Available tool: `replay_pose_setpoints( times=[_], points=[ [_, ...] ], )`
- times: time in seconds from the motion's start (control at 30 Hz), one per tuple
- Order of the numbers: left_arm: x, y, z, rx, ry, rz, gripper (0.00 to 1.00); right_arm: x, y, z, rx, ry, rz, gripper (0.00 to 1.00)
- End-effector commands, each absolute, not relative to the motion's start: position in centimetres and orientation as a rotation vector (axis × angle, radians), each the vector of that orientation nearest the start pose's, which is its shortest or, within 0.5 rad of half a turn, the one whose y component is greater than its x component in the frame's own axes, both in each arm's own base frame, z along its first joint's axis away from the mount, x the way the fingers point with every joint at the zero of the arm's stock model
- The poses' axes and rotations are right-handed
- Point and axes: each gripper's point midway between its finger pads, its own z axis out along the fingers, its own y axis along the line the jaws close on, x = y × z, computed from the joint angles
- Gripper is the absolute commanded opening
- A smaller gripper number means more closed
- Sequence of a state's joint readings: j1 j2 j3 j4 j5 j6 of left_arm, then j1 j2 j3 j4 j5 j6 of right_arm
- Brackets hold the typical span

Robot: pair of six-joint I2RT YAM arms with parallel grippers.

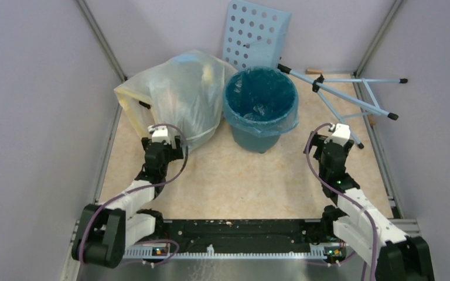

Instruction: Put the trash bags into the trash bin

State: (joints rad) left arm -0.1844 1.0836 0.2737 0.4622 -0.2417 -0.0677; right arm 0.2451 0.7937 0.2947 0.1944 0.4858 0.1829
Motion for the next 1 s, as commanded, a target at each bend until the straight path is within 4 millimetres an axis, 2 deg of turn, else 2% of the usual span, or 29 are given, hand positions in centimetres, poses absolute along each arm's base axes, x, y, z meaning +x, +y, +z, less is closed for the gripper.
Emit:
replay_pose_setpoints(
  times=[0.0, 0.1, 0.17, 0.3, 0.37, 0.43, 0.47, 0.5, 0.53, 0.6, 0.67, 0.97],
  points=[
    [34.7, -1.8, 10.0, -0.056, 1.758, 0.002, 0.99, 32.7, -1.8, 15.8, 0.285, 1.615, -0.203, 0.96],
    [35.6, -1.8, 9.4, -0.016, 1.779, -0.007, 0.99, 33.6, -1.5, 13.9, 0.264, 1.602, -0.184, 0.96],
    [36.7, -2.4, 10.1, 0.076, 1.744, -0.005, 0.99, 34.4, -0.9, 12.7, 0.207, 1.620, -0.185, 0.96],
    [38.4, -2.5, 10.1, 0.146, 1.715, -0.011, 0.99, 35.8, 0.0, 11.9, 0.087, 1.647, -0.214, 0.97],
    [37.9, -2.5, 8.8, 0.135, 1.695, -0.044, 0.99, 35.9, -0.1, 11.9, 0.071, 1.618, -0.196, 0.97],
    [38.2, -2.2, 9.7, 0.131, 1.609, -0.028, 0.99, 36.0, -0.8, 11.4, 0.107, 1.605, -0.186, 0.97],
    [38.3, -2.5, 8.5, 0.144, 1.691, -0.044, 0.99, 35.9, -1.4, 11.2, 0.128, 1.600, -0.176, 0.97],
    [38.7, -2.7, 8.3, 0.150, 1.728, -0.056, 0.99, 35.7, -1.6, 10.8, 0.140, 1.600, -0.167, 0.96],
    [38.9, -2.6, 8.6, 0.160, 1.703, -0.046, 0.99, 35.5, -1.6, 11.1, 0.140, 1.564, -0.160, 0.96],
    [38.6, -2.5, 8.8, 0.155, 1.673, -0.040, 0.99, 35.7, -1.3, 10.4, 0.119, 1.614, -0.151, 0.97],
    [38.6, -2.6, 8.6, 0.165, 1.683, -0.040, 0.99, 36.2, -1.5, 10.5, 0.127, 1.611, -0.151, 0.97],
    [38.7, -2.7, 8.5, 0.162, 1.709, -0.043, 0.99, 36.1, -1.7, 10.4, 0.130, 1.616, -0.155, 0.98]
  ],
)
